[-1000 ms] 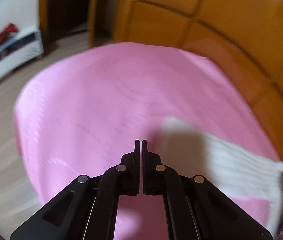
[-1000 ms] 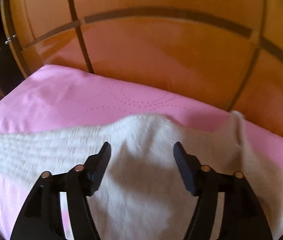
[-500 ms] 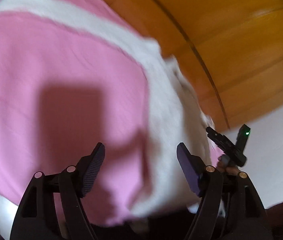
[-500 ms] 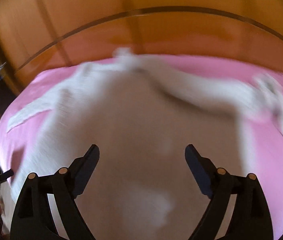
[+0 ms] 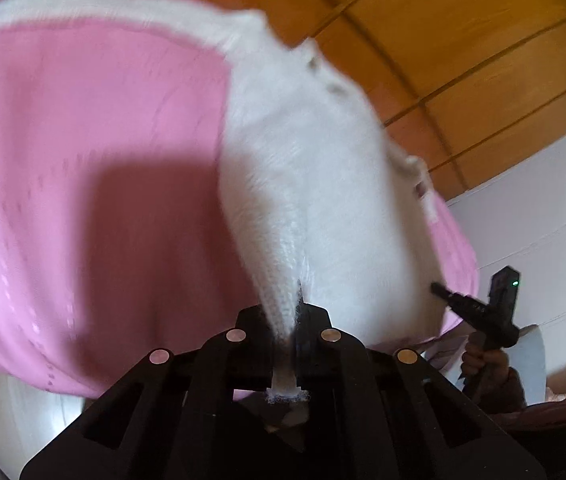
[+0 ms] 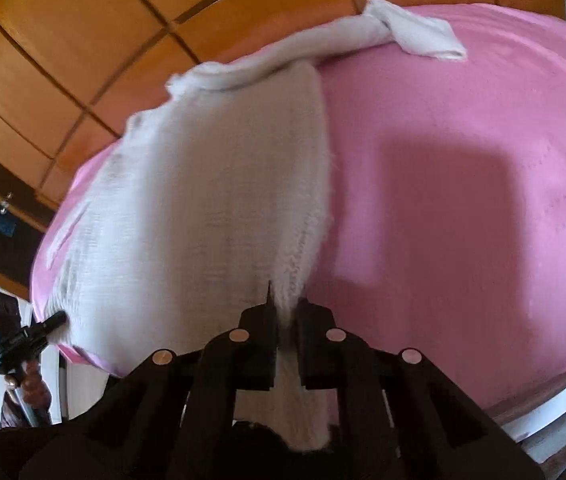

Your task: Fold small clothes

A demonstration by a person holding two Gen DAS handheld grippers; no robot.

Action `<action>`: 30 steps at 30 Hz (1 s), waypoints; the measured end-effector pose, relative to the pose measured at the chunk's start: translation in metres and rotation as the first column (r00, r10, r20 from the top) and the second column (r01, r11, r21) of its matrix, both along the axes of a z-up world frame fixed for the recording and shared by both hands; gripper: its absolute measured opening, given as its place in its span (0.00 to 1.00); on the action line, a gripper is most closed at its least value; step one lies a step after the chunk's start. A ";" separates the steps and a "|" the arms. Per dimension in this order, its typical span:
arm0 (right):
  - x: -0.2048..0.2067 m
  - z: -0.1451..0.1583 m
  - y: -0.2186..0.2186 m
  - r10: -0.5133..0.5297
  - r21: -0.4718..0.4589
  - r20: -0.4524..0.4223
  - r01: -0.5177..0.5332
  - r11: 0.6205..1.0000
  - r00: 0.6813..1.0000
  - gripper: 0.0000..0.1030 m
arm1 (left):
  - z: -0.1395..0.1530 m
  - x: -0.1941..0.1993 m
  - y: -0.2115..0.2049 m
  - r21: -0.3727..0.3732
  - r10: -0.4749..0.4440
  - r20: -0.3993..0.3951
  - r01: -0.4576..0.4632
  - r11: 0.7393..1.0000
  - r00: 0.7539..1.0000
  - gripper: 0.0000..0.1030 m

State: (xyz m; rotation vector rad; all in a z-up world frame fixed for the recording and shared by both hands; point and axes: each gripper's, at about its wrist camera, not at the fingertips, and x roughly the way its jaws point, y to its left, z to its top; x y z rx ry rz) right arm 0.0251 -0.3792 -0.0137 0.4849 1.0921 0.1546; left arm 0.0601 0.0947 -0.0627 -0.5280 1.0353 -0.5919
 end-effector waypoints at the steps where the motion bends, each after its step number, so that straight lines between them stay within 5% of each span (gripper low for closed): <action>1: 0.000 0.014 0.000 0.012 0.008 0.039 -0.013 1.000 0.999 0.05 | 0.016 0.001 0.003 -0.038 0.005 0.031 -0.003 0.999 1.000 0.05; 3: -0.004 0.054 -0.007 0.012 0.052 0.148 -0.019 0.998 0.989 0.05 | 0.052 -0.001 0.013 -0.111 0.016 0.100 -0.005 0.994 0.995 0.05; 6: -0.017 0.094 -0.020 0.005 0.057 0.239 -0.019 0.998 0.971 0.05 | 0.082 -0.016 0.022 -0.108 0.014 0.163 0.003 0.994 0.986 0.05; 8: -0.023 0.087 -0.025 0.006 0.043 0.198 -0.015 0.999 0.980 0.05 | 0.072 -0.023 0.026 -0.104 0.011 0.126 0.002 0.995 0.992 0.05; 12: -0.032 0.029 -0.022 -0.005 -0.025 0.007 0.005 1.000 1.000 0.04 | 0.005 -0.024 0.009 0.046 0.016 -0.032 -0.014 0.999 0.999 0.05; 14: -0.031 0.006 -0.014 0.006 -0.040 -0.054 -0.008 0.999 0.999 0.04 | -0.025 -0.020 0.016 0.065 0.052 -0.121 -0.044 0.997 0.991 0.05; 22: -0.016 -0.006 -0.011 0.043 -0.096 -0.088 -0.052 0.994 0.995 0.08 | -0.003 -0.015 0.030 0.115 0.047 -0.068 -0.039 0.993 0.997 0.05; 24: -0.017 0.004 -0.012 0.047 -0.114 -0.062 -0.054 0.992 0.997 0.16 | 0.015 -0.014 0.036 0.128 0.071 -0.015 -0.069 0.989 0.997 0.25; 26: -0.014 0.012 -0.017 0.024 -0.131 -0.024 -0.027 0.991 0.999 0.41 | 0.026 -0.019 0.039 0.163 0.107 0.036 -0.111 0.980 0.994 0.44; 30: 0.009 0.027 -0.043 -0.063 -0.271 0.066 0.078 0.960 0.996 0.42 | 0.043 0.005 0.024 0.192 0.149 0.138 -0.174 0.966 0.979 0.48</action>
